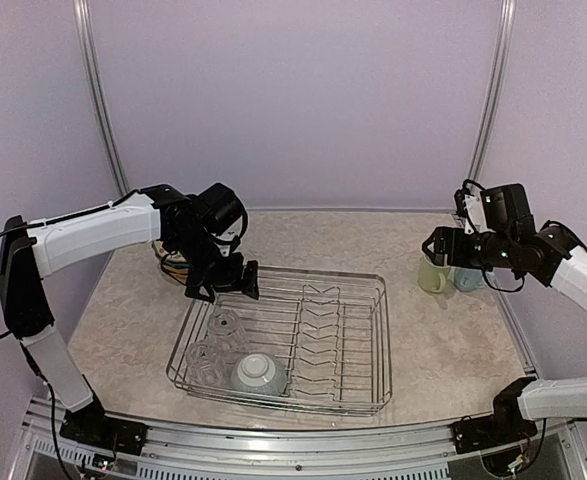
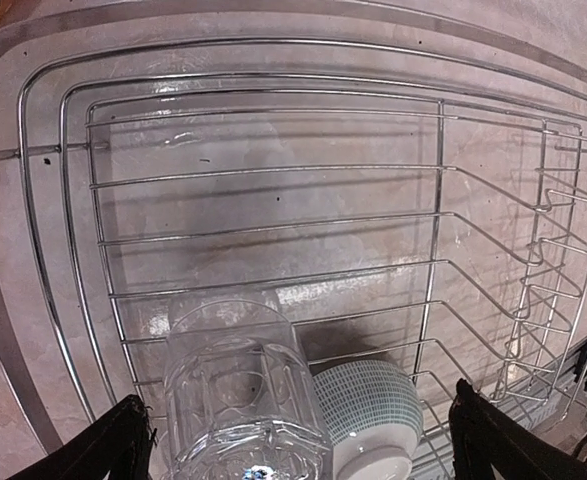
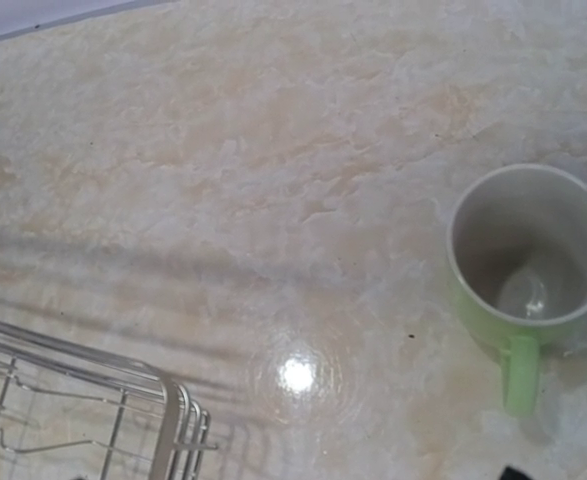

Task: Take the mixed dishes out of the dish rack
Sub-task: Grab the cup from the dish rack.

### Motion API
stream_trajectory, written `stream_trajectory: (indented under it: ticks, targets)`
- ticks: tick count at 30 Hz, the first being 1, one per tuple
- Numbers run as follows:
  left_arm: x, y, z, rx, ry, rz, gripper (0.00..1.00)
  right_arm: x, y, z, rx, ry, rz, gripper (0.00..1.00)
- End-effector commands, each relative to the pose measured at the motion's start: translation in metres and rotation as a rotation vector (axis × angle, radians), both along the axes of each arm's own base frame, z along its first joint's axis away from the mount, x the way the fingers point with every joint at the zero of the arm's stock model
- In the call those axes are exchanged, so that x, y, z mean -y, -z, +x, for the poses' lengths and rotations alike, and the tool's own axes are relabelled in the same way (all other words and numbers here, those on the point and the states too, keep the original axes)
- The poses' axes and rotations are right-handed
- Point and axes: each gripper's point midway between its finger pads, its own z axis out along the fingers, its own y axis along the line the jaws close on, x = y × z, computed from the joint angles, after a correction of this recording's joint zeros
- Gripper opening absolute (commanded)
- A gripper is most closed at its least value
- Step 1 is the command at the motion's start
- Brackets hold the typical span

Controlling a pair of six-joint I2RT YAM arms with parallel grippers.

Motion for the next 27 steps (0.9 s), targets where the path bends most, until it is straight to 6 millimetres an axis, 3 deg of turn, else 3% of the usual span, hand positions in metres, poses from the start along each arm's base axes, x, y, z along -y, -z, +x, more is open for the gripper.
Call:
stream_trajectory:
  ticks: [1,8,13,22,27]
  targets:
    - [-0.009,0.008,-0.013,-0.011,-0.004,0.092,0.99,-0.003,0.001,0.001,0.000,-0.001,0.016,0.86]
    - [-0.013,0.029,-0.030,-0.048,0.017,0.193,0.97,0.005,0.009,0.002,-0.028,0.054,0.002,0.90]
    - [-0.014,0.038,-0.030,-0.047,0.016,0.227,0.92,0.018,0.019,0.003,-0.073,0.135,-0.039,0.94]
    - [-0.010,0.052,-0.036,-0.081,0.042,0.266,0.85,0.015,0.019,0.002,-0.076,0.107,-0.042,0.95]
    - [-0.011,0.057,-0.040,-0.092,0.049,0.283,0.76,0.011,0.016,0.003,-0.072,0.087,-0.039,0.95]
